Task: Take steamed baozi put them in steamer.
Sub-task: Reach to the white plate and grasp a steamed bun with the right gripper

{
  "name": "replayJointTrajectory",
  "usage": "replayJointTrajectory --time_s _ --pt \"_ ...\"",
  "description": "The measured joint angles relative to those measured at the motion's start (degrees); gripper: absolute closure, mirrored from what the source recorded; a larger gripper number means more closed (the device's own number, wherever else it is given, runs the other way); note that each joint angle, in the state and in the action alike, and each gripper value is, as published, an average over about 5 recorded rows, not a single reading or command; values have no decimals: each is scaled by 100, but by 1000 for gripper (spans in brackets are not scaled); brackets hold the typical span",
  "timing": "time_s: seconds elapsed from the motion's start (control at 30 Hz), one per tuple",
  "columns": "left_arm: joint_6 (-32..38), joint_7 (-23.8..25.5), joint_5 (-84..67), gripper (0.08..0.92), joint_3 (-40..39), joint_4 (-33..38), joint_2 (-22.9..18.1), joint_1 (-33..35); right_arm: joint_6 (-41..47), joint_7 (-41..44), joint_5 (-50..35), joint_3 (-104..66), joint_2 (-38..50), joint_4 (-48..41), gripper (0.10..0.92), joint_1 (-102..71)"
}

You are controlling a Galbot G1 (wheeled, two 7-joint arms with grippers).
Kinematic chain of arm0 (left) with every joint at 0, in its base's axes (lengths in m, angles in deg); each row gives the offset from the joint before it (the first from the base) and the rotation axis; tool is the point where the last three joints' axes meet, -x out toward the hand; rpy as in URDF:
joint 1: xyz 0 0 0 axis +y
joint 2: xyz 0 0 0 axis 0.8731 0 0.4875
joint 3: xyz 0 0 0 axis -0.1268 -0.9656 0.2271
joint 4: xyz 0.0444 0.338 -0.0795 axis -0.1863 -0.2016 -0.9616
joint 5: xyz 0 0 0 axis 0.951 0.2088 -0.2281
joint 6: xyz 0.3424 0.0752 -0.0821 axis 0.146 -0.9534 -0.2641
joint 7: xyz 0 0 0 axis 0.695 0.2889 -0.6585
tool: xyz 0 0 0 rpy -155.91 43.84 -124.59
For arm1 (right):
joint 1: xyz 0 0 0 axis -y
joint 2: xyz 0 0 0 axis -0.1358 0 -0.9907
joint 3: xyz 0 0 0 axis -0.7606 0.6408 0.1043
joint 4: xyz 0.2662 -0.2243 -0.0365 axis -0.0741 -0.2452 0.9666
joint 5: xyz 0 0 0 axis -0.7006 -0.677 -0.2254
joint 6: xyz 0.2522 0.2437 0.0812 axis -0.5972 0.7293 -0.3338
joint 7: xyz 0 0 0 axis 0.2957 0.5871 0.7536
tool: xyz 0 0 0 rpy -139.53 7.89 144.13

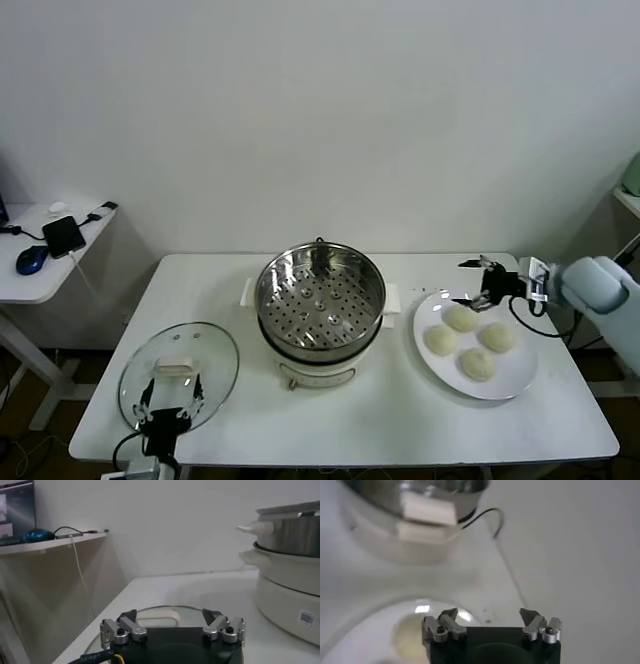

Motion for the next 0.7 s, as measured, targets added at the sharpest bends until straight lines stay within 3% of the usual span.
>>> replayJointTrajectory --time_s 0.3,0.7 --pt "31 -20 -5 177 56 -66 -45 9 -6 569 30 2189 -461 -808 203 1493" --pt "52 -46 -6 177 125 -92 -122 51 247 449 108 2842 -1233 -1705 203 1549"
